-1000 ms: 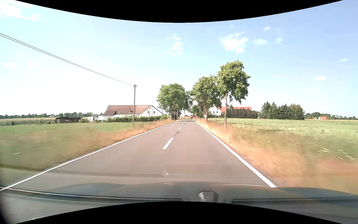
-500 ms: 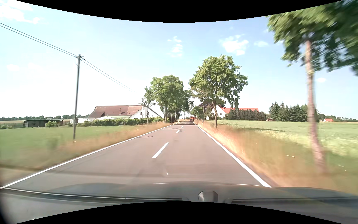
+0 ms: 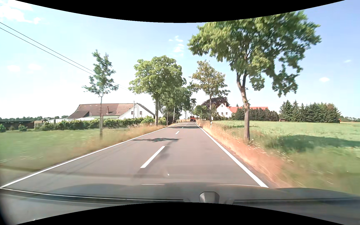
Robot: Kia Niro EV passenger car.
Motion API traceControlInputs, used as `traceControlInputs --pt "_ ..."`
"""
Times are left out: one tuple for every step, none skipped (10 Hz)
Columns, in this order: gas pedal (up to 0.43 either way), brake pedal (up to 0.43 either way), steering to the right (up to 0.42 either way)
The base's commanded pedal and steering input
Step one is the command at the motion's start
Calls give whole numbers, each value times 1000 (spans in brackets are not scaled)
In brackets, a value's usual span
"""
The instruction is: Follow the waypoints while adhering to traffic rules and regulations
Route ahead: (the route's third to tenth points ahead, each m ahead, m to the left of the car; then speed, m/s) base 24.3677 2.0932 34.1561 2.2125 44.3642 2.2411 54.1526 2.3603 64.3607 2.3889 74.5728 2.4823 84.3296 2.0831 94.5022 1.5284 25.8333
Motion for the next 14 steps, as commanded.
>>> traceControlInputs --pt "0 6 0" --pt "0 6 0" --pt "0 6 0" --pt "0 6 0" --pt "28 6 0" --pt "39 6 0" --pt "47 6 1" --pt "47 6 1" --pt "59 6 3" --pt "79 6 4" --pt "110 6 4" --pt "118 6 5" --pt "118 6 5" --pt "138 6 6"
